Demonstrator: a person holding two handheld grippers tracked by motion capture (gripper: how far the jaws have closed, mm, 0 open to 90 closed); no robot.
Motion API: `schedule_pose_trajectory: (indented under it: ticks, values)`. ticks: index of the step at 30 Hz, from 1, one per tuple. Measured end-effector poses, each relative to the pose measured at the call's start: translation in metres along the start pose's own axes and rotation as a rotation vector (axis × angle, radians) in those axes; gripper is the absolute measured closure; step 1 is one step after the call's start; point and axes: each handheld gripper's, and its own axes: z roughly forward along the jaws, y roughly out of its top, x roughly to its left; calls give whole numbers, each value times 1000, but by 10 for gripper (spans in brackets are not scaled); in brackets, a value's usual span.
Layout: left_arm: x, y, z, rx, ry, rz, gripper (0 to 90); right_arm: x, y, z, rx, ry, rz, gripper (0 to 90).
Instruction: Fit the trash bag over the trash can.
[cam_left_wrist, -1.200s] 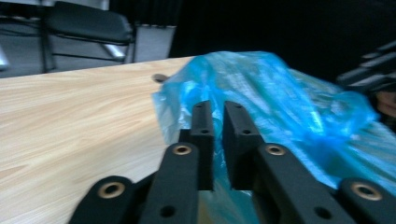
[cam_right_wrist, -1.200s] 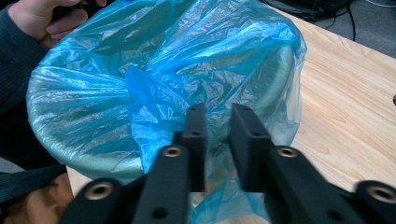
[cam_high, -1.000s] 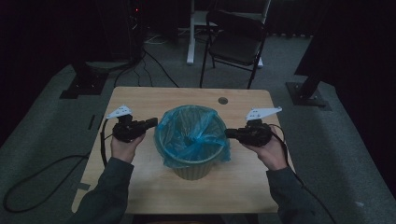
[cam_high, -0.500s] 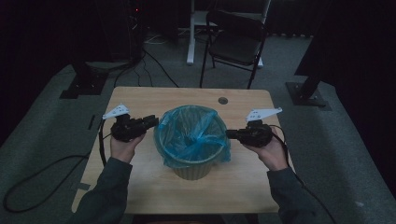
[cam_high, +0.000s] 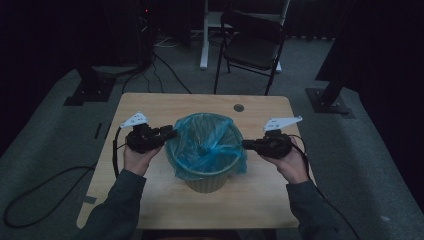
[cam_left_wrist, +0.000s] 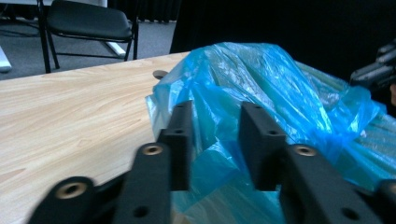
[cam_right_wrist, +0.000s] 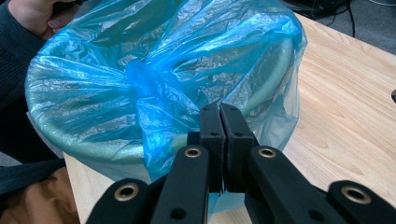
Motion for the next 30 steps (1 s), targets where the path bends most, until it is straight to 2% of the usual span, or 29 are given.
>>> schedule_pose_trajectory:
  ticks: [1, 4, 7, 8, 12, 21, 24, 25, 30]
  values:
    - [1, 0, -1, -8, -3, -6, 780, 0, 0, 0, 1, 0, -1, 889]
    - [2, 1, -4, -23, 14, -12, 869, 1, 0, 0, 0, 1, -2, 890]
    - [2, 1, -4, -23, 14, -12, 881, 1, 0, 0, -1, 0, -2, 890]
    - [9, -1, -2, -21, 34, -40, 890, 1, 0, 0, -1, -1, -3, 890]
    - [15, -5, 1, -14, 52, -68, 893, 1, 0, 0, 0, -1, -2, 893]
    - [33, -24, 22, 82, 73, -131, 893, 0, -6, 0, 0, 3, 5, 899]
    - [34, -26, 24, 93, 71, -132, 892, 0, -7, 0, 2, 2, 7, 899]
    - [36, -32, 27, 121, 73, -139, 892, -1, -8, 0, 3, 0, 11, 899]
    - [38, -38, 33, 164, 74, -140, 891, -2, -11, 0, 6, -4, 15, 899]
